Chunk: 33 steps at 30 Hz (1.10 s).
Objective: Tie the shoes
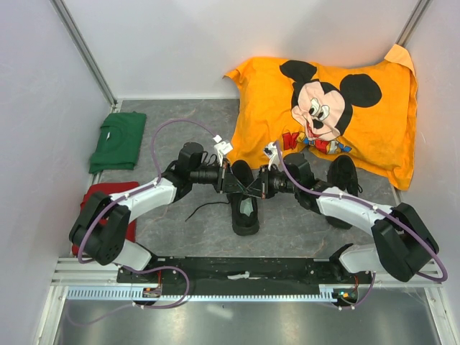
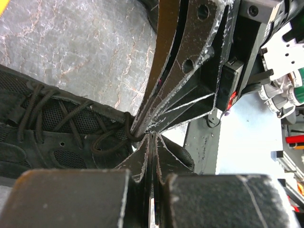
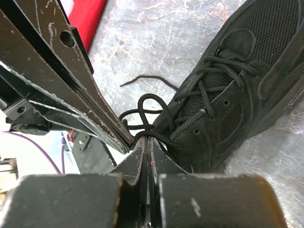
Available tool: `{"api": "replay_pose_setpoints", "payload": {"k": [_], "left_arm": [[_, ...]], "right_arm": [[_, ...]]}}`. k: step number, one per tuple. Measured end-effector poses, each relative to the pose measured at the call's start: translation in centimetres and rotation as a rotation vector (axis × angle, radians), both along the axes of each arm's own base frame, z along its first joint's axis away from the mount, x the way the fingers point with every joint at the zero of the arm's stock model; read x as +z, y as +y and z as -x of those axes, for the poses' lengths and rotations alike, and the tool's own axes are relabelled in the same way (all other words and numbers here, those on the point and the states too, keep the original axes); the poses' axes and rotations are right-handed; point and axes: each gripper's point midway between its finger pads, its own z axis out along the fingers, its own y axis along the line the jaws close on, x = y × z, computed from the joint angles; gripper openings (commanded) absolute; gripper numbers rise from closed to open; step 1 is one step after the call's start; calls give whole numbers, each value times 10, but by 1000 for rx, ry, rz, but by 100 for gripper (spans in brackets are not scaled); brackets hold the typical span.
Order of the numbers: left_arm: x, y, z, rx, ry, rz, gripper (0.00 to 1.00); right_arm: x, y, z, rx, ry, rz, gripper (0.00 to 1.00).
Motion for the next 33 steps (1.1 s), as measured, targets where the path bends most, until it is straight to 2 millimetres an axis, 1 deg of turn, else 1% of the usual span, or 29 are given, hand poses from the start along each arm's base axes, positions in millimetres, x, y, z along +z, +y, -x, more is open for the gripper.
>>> {"api": "replay_pose_setpoints", "payload": {"k": [1,2,4,5,7,8,9,11,15,17,19,22,25,28,33], "left_arm": [[-1,0,0,0,3,0,10],[-1,0,0,-2,6,0,18],[-1,0,2,-10,7,1,27],[-1,0,3,-18,9,-1,36],[-3,2,4,-28,7,-8,42],[-2,4,4,-33,3,-13,48],[-1,7,2,-32,-7,-19,51],[3,16,-5,-15,-31,-29,53],[18,40,-31,54,-126,-39,53],[26,51,-43,76,-211,-55,54],[28,54,-48,57,-306,-71,54],[22,56,-48,-7,-426,-103,54],[11,56,-45,-85,-504,-121,54],[-1,52,-42,-163,-568,-132,54],[-15,43,-40,-278,-665,-138,54]], "right_arm": [[-1,0,1,-1,4,-12,0],[-1,1,2,-3,7,-23,0],[-1,1,2,-6,11,-40,0],[0,2,2,-7,9,-47,0],[1,1,1,-13,7,-53,0],[1,1,1,-16,9,-56,0],[1,1,0,-17,8,-59,0],[5,3,-1,-16,0,-73,0],[7,5,-2,-12,-9,-85,0],[6,5,-2,-13,-6,-85,0],[3,5,-2,-14,3,-80,0],[1,5,-2,-14,8,-76,0],[1,5,-2,-14,9,-75,0],[0,5,-2,-14,13,-72,0],[-3,5,-2,-14,19,-68,0]]}}
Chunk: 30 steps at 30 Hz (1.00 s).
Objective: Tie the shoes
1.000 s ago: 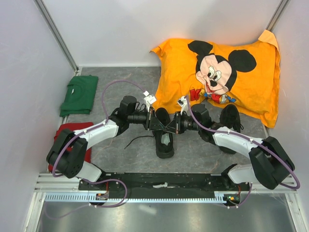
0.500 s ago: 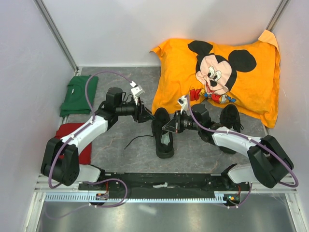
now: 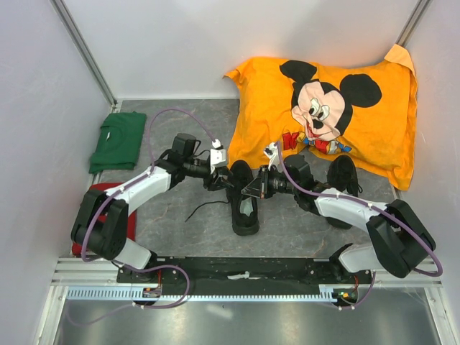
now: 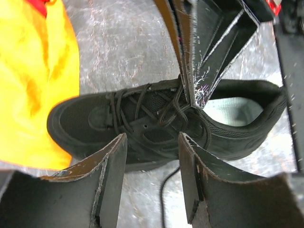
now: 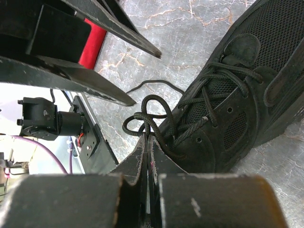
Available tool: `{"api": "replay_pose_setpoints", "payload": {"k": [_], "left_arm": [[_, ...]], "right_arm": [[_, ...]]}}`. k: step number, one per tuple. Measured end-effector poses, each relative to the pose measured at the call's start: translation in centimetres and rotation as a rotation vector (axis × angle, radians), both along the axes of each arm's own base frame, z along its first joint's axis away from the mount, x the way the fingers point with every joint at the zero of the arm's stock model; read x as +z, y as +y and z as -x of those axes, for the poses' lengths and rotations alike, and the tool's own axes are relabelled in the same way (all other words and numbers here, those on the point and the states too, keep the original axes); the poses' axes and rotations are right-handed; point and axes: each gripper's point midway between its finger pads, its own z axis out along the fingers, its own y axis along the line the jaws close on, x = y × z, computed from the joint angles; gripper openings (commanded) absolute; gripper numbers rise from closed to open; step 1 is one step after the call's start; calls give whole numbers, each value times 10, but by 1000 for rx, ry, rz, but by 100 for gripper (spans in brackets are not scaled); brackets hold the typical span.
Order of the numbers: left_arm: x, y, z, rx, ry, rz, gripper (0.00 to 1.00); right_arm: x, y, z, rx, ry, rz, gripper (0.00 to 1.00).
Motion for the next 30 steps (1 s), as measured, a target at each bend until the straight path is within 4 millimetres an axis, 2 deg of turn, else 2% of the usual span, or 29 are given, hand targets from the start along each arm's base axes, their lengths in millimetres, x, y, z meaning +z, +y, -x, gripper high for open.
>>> {"api": "replay_pose_setpoints", "payload": {"k": [8,11,14,15,17,20,21,23,24,27,30], "left_arm": [[-6,-15,-6,-101,-87,-11,48],[-8,-19,-1,-145,-95,-8,40],[-9,-22,9,-198,-99,-3,28],[-9,-23,13,-218,-98,-1,14],[-8,-24,17,-240,-91,-4,7],[-7,-25,16,-253,-70,-13,3],[-6,-24,14,-247,-66,-16,2],[-4,-17,9,-211,-35,-19,2],[-4,-12,4,-183,-15,-19,2],[-3,6,-15,-57,76,-19,2],[0,22,-29,69,194,-10,2]], "right_arm": [[0,0,-1,3,-7,3,0],[0,0,-1,4,-7,6,0],[0,1,-2,6,-11,7,0],[1,1,-2,8,-12,9,0],[2,1,-3,13,-19,13,0],[5,2,-4,31,-42,29,16],[7,2,-5,46,-59,45,31],[13,2,-7,80,-101,72,43],[17,1,-7,103,-132,92,54],[37,-3,-5,176,-253,138,69],[57,-5,-3,256,-382,184,78]]}}
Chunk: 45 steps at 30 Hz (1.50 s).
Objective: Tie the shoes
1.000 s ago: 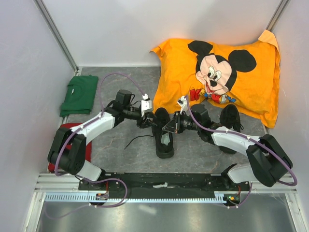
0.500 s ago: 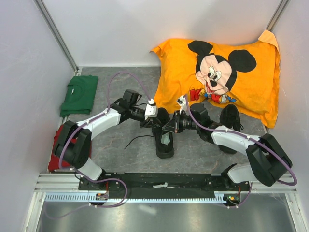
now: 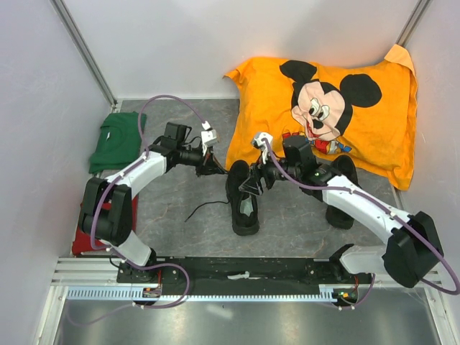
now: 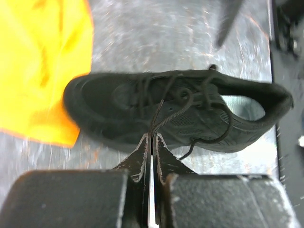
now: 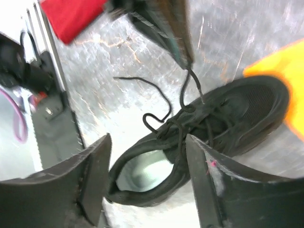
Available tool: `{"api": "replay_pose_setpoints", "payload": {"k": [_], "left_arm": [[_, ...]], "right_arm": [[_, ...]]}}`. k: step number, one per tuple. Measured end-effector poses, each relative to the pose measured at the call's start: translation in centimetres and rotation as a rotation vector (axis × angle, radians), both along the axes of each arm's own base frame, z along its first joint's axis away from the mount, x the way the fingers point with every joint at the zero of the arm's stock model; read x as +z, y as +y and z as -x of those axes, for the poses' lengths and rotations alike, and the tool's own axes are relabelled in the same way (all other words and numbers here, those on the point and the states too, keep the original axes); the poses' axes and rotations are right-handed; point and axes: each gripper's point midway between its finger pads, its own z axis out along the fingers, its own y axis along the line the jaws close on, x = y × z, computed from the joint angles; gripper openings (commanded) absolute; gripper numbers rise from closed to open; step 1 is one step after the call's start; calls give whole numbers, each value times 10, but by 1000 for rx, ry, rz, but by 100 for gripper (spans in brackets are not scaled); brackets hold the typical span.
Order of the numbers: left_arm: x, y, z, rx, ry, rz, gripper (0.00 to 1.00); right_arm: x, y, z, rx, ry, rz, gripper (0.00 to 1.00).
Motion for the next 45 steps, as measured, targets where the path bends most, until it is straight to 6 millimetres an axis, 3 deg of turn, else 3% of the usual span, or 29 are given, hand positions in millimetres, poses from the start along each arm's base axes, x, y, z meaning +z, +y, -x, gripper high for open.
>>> {"api": "replay_pose_setpoints", "payload": {"k": [4,8,13,22,28,37,45], "left_arm": [[6,2,-4,89,133,0,2],[4,-1,-9,157,282,-4,2],[-20,3,-20,256,506,-23,2],[-37,-1,-32,320,690,-39,2],[-42,-2,-36,326,727,-44,2],[-54,2,-37,330,785,-49,2],[-62,8,-38,341,823,-58,1]], "right_arm": [[12,12,8,135,-165,82,79],[7,52,25,331,-292,169,77],[-32,94,26,495,-344,284,69],[-116,133,38,618,-341,456,62],[-140,143,21,577,-372,514,64],[-142,155,-4,514,-430,511,72],[-150,168,-29,496,-434,493,61]]}}
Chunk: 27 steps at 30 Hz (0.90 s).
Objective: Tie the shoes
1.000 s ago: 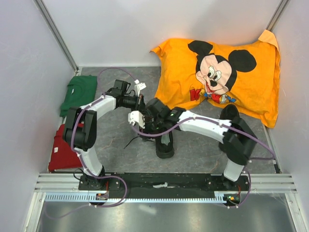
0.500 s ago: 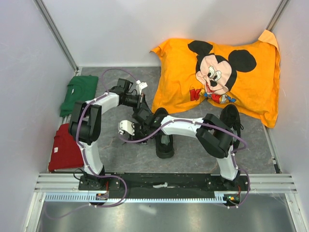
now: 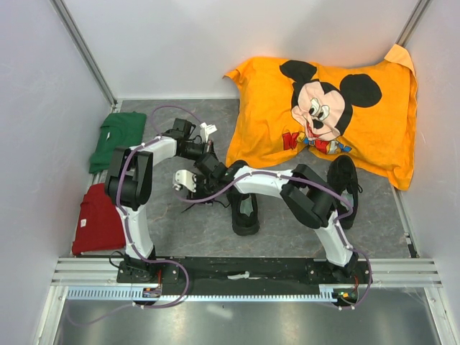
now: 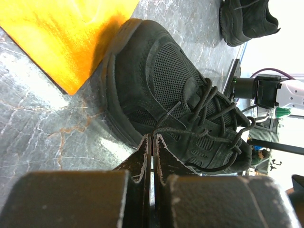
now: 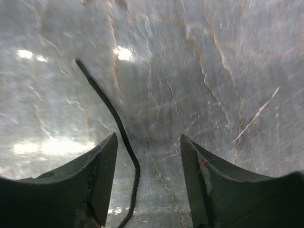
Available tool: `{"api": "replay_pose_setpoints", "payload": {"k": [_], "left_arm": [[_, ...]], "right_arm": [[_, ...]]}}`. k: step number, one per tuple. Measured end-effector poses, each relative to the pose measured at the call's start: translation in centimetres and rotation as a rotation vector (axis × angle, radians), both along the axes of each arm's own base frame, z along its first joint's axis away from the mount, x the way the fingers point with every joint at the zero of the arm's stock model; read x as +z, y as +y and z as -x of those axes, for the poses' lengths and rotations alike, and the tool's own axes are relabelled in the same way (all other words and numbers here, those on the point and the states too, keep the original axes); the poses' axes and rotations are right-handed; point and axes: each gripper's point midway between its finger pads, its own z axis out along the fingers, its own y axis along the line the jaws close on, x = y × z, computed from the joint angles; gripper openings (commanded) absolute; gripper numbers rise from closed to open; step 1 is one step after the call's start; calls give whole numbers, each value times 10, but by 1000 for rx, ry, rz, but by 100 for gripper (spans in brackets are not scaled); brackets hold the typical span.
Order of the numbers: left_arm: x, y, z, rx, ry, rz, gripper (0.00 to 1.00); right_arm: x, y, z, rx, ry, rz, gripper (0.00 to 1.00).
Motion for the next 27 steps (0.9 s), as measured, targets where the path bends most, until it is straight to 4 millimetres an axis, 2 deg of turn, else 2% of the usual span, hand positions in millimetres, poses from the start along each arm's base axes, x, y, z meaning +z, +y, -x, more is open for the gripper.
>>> {"api": "replay_pose_setpoints", "payload": {"k": [3,7,8,10,11,12,16,21,24,27], "left_arm": [[0,0,-2,0,-2,1,2],[3,-1,-5,-2,-13,5,2],[4,-1,-5,-3,-16,7,2],[4,-1,-5,-5,-17,11,2],[5,-1,-5,-6,-18,12,1],[5,-1,-5,-6,-18,12,2],[5,-1,-5,-6,-18,12,2],[5,-2,-5,-8,-18,12,2],[6,-4,-3,-13,-23,9,2],[15,-8,-1,-21,-48,-1,2]], "right_arm": [[-11,-5,-4,2,19,16,57],[-12,-7,-4,31,35,10,50],[-12,-7,-2,42,39,10,37],[-13,-7,2,62,44,12,22],[-14,-7,4,72,44,14,5],[-16,-7,8,81,54,14,0],[-16,-9,19,108,47,12,0],[-8,-23,32,87,70,28,0],[20,-27,34,61,63,-7,0],[75,-30,30,17,26,-96,0]]}}
